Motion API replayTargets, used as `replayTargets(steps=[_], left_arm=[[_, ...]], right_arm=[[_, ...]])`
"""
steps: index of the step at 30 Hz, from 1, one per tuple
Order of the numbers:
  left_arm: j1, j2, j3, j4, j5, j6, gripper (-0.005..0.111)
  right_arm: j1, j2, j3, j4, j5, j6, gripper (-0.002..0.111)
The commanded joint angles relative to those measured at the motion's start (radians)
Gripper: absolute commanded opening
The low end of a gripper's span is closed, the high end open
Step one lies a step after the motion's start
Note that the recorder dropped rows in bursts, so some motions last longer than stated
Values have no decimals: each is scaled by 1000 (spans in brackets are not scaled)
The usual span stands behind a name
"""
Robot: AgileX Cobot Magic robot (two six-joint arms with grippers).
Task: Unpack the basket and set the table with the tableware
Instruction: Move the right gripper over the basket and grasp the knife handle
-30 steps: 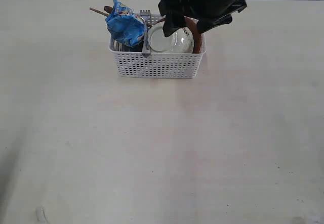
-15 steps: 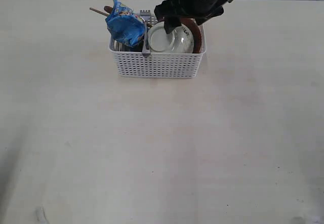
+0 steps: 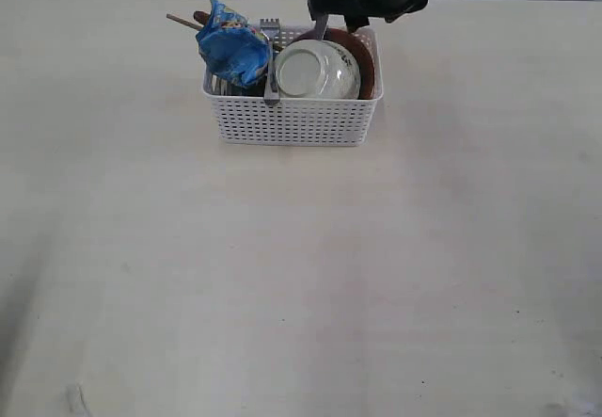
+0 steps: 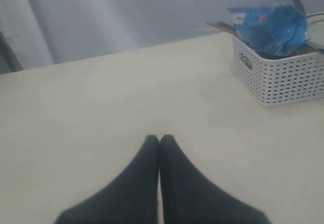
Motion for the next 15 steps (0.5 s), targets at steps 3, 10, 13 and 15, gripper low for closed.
replayTargets(steps=[3,10,13,15], left_arm=[[-6,-3,1,-3,-7,1,0],[-6,-3,1,-3,-7,-3,0],[-6,-3,1,-3,-7,-3,0],[-6,-3,1,-3,-7,-3,0]], right_arm=[[-1,48,-23,35,8,-130,37],[-1,154,-251,1,148,-117,37],[-6,181,-302,60,163,-70,43],[-26,178,-332,197,97,-31,50]])
